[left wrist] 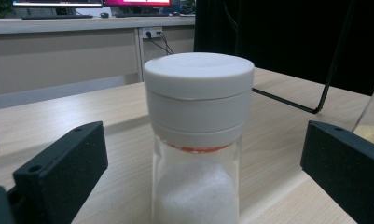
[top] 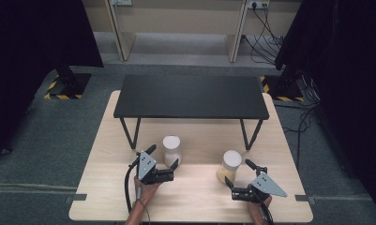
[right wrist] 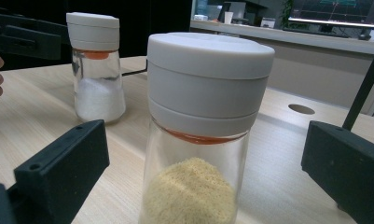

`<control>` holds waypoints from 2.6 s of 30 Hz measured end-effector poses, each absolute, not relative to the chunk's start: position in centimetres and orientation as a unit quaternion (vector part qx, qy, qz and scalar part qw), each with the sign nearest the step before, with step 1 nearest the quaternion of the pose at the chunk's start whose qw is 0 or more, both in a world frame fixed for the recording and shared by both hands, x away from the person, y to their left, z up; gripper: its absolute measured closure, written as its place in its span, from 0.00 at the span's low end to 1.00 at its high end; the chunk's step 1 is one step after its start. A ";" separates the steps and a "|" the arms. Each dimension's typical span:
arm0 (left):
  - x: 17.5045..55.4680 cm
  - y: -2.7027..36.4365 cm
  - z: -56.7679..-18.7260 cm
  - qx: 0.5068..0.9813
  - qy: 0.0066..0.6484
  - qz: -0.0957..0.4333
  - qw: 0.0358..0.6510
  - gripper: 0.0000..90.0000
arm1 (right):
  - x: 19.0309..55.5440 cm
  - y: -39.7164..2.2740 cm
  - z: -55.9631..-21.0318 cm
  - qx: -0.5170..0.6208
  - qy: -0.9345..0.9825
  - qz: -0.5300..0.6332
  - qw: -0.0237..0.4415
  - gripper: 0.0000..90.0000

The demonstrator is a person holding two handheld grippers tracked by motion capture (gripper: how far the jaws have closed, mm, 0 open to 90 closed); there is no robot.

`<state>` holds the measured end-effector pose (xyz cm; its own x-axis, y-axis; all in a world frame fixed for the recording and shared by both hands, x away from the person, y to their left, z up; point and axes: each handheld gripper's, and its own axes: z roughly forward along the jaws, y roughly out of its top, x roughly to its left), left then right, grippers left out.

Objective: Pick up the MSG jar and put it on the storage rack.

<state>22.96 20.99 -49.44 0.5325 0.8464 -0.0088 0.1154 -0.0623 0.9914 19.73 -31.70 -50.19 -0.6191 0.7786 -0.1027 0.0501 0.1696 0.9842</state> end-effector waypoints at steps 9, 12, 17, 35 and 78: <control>23.7 19.8 -49.2 0.660 0.377 0.317 0.567 0.00 | 19.8 -31.8 -50.2 0.297 0.695 0.573 0.317 0.01; 23.9 19.2 -49.1 0.660 0.383 0.322 0.561 0.01 | 19.8 -31.8 -50.2 0.296 0.695 0.573 0.317 0.01; 24.2 18.3 -49.2 0.657 0.392 0.326 0.556 0.05 | 19.8 -31.8 -50.2 0.294 0.696 0.573 0.317 0.01; 25.1 18.0 -49.1 0.654 0.401 0.326 0.553 0.21 | 19.9 -31.8 -50.2 0.292 0.699 0.572 0.315 0.01; 25.0 19.1 -46.1 0.664 0.391 0.304 0.560 0.39 | 19.9 -31.8 -50.1 0.292 0.700 0.572 0.313 0.01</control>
